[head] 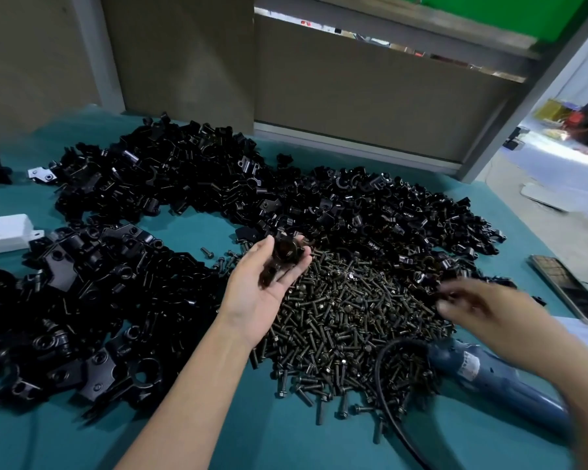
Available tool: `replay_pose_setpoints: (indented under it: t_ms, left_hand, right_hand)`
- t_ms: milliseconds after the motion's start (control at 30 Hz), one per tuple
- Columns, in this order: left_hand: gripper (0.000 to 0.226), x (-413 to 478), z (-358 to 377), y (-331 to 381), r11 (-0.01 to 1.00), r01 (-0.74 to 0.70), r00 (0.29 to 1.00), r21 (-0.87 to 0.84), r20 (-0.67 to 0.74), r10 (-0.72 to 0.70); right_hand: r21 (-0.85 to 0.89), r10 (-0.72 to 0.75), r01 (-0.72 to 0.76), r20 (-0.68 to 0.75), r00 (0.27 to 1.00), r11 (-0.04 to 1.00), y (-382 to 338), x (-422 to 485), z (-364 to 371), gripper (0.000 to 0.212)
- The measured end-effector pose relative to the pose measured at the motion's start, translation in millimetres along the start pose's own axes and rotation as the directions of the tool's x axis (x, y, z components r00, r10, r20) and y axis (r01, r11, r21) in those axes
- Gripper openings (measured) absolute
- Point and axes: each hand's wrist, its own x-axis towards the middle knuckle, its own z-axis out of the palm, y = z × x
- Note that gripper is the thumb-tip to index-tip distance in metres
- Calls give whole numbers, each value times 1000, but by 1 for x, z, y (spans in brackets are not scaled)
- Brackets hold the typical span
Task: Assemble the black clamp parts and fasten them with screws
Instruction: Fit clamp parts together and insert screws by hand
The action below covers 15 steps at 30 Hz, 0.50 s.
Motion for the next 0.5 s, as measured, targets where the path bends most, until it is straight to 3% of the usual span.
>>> replay_pose_setpoints:
  t_ms: [67,167,233,267,333,400,500]
  left_hand:
    - [47,2,-1,0,1000,-12,1000,-19,-3,12]
    - [36,5,-4,0,990,-96,995,105,37,92]
    - [35,7,-7,-1,971,-139,990,193,56,131]
    - [36,8,-8,-1,962,-154,988,224,62,143]
    - [40,8,-10,-1,951,-169,985,260,65,157]
    - [45,7,-9,-1,941,-176,984,290,68,163]
    - [58,5,-7,-2,934,-175,984,312,76,159]
  right_hand:
    - [-211,131,-93,172,976,973,39,-25,2,88]
    - [-393,261,-125,317,912,911,83,-54,23,123]
    - [-428,327,-175,313,892,887,96,-64,40,145]
    - [-362,357,-247,275,893,899,97,-66,44,148]
    - [-178,365,-332,210,907,926,96,-74,48,131]
    - [-12,295,-298,178,939,955,92,-78,49,107]
    - [37,221,-226,102,970,973,75,-77,44,96]
